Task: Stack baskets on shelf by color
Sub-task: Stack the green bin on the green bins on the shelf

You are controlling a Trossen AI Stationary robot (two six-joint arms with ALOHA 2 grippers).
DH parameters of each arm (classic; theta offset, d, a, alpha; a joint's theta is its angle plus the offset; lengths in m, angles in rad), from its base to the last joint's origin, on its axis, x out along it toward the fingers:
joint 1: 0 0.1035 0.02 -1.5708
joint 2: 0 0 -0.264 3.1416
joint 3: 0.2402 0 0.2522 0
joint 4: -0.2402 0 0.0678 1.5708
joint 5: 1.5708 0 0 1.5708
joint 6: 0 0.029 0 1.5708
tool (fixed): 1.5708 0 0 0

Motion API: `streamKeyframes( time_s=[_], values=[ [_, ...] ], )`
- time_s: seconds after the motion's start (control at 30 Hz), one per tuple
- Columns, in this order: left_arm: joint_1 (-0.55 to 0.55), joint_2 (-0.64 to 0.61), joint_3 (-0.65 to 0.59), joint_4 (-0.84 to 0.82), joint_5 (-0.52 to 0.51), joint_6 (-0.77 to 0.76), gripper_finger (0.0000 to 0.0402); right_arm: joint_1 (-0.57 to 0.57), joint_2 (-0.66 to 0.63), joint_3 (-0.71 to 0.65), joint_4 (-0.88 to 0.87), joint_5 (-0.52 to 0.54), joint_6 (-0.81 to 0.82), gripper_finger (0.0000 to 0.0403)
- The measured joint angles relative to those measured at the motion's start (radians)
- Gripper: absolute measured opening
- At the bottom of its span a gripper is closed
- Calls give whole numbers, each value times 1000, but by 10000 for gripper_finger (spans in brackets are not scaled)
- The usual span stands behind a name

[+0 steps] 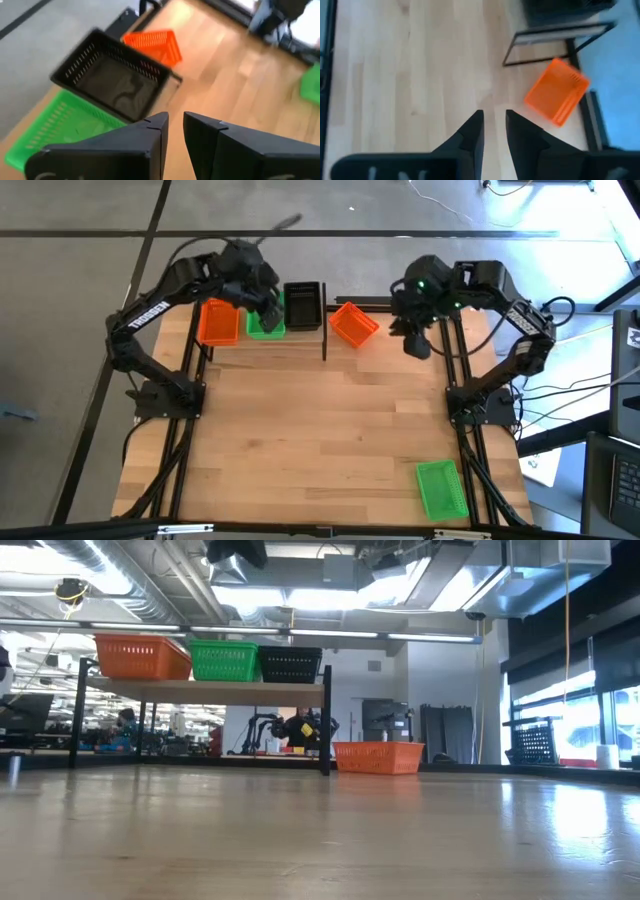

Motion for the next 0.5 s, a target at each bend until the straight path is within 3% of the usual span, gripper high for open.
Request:
streamKeyframes(
  time_s=[0.13,0.37,0.5],
  values=[
    [-61,-1,0,-47,-19,1,47,42,-55,-108,-3,0,119,78],
    [-133,-1,0,-61,-25,1,50,160,-213,-433,-7,-2,379,78],
    [-148,-42,1,-109,-22,1,47,274,-266,-595,-6,-91,446,78]
  ],
)
